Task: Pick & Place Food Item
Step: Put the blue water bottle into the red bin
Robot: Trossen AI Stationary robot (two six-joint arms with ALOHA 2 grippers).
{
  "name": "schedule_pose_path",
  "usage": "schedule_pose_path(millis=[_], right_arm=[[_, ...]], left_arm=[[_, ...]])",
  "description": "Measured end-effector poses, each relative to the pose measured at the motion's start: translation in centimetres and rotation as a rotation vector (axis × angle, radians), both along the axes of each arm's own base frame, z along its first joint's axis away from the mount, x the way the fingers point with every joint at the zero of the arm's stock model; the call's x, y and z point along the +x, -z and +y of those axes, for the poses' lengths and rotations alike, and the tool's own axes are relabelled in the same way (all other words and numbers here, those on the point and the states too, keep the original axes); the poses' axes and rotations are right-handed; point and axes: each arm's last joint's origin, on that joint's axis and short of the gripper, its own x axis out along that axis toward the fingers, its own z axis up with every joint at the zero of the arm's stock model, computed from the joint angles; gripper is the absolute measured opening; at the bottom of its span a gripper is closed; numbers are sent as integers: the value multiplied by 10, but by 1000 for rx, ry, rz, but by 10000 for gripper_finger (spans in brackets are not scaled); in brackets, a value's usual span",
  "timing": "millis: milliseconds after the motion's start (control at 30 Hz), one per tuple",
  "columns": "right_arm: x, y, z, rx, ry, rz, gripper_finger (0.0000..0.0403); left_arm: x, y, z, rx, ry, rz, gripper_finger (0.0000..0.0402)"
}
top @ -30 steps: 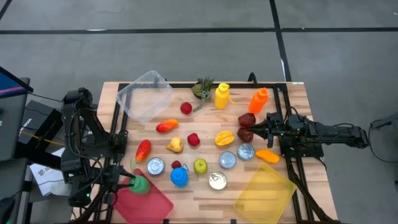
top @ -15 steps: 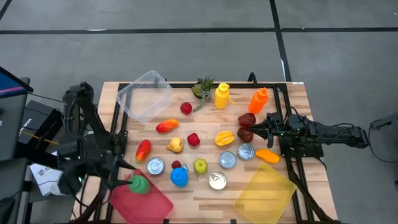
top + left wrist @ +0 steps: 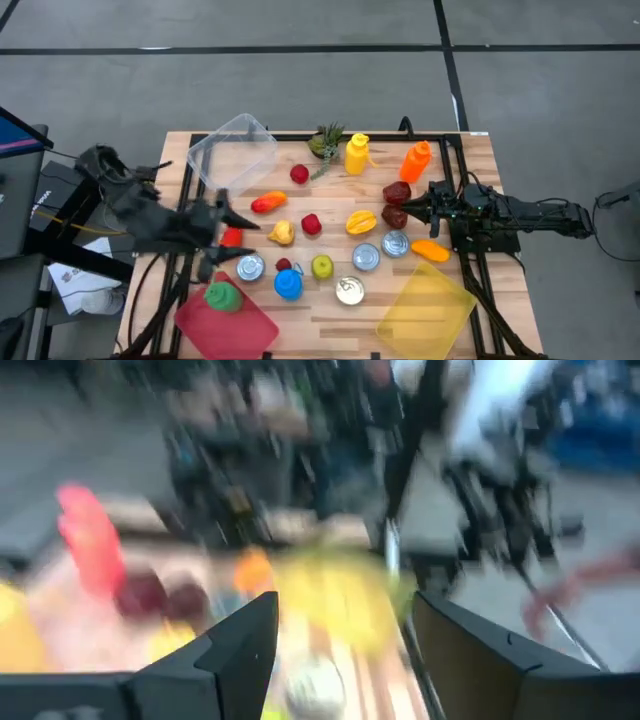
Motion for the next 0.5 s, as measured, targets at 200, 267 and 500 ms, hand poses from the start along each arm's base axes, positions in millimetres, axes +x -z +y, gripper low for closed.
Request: schedule_pose_path(millis=[200, 267, 500], right_arm=[[0, 0, 0, 0, 0, 0, 69], [0, 0, 0, 0, 0, 0, 69], [0, 0, 0, 0, 1, 0, 69]], left_arm=[[65, 17, 3, -46, 97, 392, 225], [83, 23, 0, -59, 140, 479, 225], [114, 51, -12, 14, 266, 685, 225]])
